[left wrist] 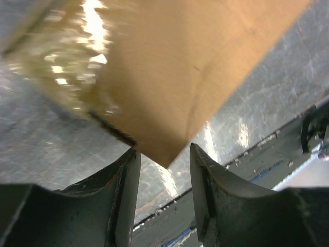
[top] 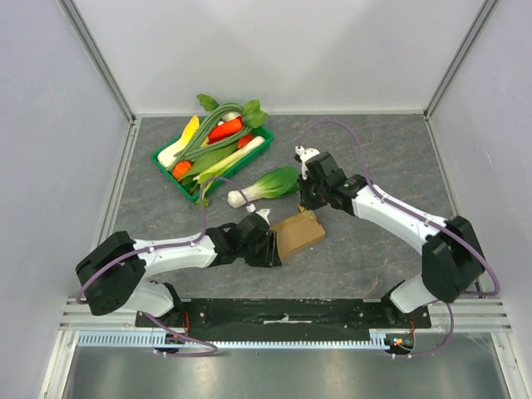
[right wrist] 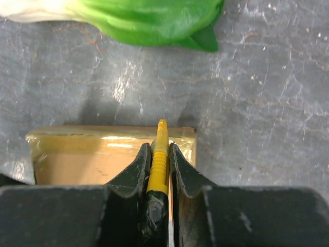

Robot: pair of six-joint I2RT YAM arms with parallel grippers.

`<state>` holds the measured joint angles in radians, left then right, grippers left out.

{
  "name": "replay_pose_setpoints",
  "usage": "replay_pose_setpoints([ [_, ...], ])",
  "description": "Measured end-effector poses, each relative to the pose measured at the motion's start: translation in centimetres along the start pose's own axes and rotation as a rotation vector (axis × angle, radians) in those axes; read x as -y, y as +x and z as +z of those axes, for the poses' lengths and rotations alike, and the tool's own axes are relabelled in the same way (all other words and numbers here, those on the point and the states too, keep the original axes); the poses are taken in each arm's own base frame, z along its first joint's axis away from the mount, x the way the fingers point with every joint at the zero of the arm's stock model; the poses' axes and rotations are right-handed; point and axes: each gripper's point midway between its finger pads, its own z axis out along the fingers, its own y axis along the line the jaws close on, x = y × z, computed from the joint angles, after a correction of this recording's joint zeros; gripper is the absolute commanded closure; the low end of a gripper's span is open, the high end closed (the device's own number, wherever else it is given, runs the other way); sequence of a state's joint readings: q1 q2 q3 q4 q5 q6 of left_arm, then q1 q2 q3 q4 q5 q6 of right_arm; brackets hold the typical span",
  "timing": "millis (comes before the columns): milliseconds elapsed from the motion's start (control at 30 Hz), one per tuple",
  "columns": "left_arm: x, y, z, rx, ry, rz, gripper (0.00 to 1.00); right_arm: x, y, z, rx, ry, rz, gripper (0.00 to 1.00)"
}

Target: Unpack the express box

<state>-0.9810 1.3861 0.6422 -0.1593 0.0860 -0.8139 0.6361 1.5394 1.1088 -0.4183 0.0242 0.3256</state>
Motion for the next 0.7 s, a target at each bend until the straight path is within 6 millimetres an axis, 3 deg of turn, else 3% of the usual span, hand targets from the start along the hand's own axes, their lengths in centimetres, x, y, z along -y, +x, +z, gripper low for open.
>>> replay_pose_setpoints([
  [167, -2.2, -2.3, 0.2, 0.06, -0.081, -0.099, 0.47, 0.1, 2.5, -3.2, -0.011, -0.023, 0.023, 1.0],
  [300, -3.8, -6.0, 0.6, 0.118, -0.104, -0.196, 0.46, -0.3, 4.2, -5.4, -0.021, -0.062, 0.047, 1.0],
  [400, -4.3, -8.4, 1.4, 0.133, -0.081, -0.246, 0.46, -0.5, 5.7, -5.9, -0.047, -0.084, 0.071, 1.0],
  [533, -3.8, -10.7, 2.0, 0.141, -0.048, -0.272, 0.46, -0.2, 7.3, -5.9, -0.083, -0.066, 0.106, 1.0],
  [700, -2.1, -11.5, -0.2, 0.18, 0.025, -0.256, 0.42, 0.3, 7.1, -5.7, -0.069, -0.023, 0.156, 1.0],
])
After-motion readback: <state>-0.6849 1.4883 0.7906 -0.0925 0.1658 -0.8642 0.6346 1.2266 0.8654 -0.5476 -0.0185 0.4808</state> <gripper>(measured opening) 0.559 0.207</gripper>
